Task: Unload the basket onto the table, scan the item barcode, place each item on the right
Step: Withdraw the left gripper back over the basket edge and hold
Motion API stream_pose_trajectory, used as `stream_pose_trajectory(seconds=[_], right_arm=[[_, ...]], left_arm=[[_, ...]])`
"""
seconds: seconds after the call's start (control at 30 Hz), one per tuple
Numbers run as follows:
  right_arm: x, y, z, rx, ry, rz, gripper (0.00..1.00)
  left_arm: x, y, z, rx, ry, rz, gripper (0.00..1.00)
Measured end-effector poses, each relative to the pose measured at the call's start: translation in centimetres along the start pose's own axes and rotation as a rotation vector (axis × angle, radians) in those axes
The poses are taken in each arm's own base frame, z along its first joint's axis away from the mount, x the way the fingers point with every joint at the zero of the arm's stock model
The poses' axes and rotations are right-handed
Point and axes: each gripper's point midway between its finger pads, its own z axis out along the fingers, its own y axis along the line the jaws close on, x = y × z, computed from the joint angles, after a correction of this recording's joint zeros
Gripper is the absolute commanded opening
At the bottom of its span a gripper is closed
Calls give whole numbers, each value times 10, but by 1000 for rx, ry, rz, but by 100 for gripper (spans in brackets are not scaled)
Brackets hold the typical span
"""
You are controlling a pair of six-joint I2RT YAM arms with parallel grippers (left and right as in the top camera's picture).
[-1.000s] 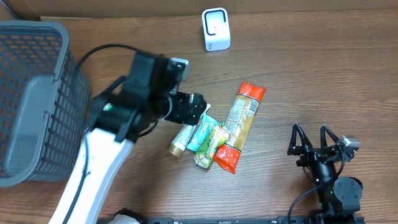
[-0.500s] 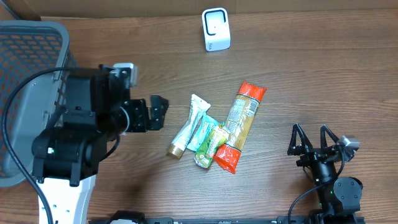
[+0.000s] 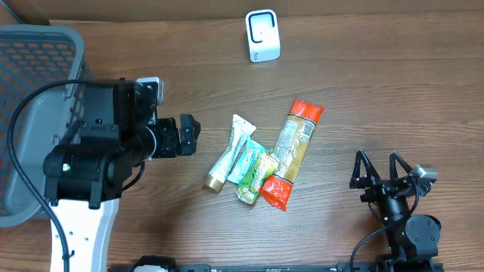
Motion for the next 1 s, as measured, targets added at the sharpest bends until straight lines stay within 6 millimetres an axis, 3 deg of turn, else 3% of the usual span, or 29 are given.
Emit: stream_pose_trajectory(seconds=[0.3, 1.0], right_arm=[[0, 0, 0, 0, 0, 0, 100], [0, 0, 0, 0, 0, 0, 100]], left_arm=[[5, 12, 13, -63, 61, -9, 100], [19, 77, 0, -243, 104, -185, 100]])
